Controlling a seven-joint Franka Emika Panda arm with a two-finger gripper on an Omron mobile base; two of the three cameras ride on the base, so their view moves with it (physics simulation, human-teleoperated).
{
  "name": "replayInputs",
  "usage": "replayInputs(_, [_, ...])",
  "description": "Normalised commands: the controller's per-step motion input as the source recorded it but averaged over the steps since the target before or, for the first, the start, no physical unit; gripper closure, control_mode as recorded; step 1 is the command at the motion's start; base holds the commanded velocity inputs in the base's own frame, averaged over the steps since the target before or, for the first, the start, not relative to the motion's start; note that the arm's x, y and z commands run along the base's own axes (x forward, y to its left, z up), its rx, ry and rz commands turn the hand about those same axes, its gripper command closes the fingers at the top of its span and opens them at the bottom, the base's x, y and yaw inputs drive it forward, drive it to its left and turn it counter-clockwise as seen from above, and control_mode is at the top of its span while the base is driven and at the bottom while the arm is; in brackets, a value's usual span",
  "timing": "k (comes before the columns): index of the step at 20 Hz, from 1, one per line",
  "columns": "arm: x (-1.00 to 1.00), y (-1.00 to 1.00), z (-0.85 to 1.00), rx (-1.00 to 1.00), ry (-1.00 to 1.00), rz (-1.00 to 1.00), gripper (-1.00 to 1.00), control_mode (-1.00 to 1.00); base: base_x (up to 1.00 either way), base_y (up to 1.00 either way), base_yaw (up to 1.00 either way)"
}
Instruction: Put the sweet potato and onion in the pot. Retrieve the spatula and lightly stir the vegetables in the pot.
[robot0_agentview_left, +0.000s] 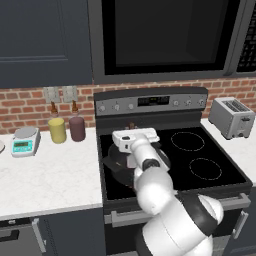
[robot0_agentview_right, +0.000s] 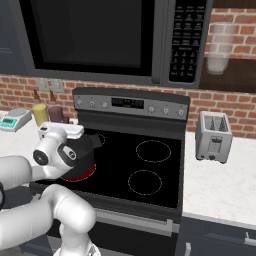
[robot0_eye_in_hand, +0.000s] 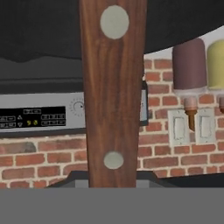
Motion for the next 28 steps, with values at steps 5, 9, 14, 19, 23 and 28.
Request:
replayInputs(5, [0.00, -0.19, -0.54, 0.12, -0.28, 0.00, 1.00, -1.00, 0.00, 0.00, 0.00])
replayInputs(9, [0.00, -0.23, -0.43, 0.02, -0.09, 0.00, 1.00, -1.00, 0.00, 0.00, 0.00])
replayInputs(14, [0.00, -0.22, -0.43, 0.00, 0.00, -0.01, 1.00, -1.00, 0.00, 0.00, 0.00])
replayInputs(19, [0.00, -0.13, -0.50, -0.01, -0.01, -0.06, 1.00, -1.00, 0.00, 0.00, 0.00])
replayInputs(23, [0.02, -0.24, -0.45, -0.06, 0.00, -0.23, 1.00, -1.00, 0.00, 0.00, 0.00])
replayInputs(28, [0.00, -0.31, -0.34, -0.10, 0.00, -0.27, 1.00, -1.00, 0.00, 0.00, 0.00])
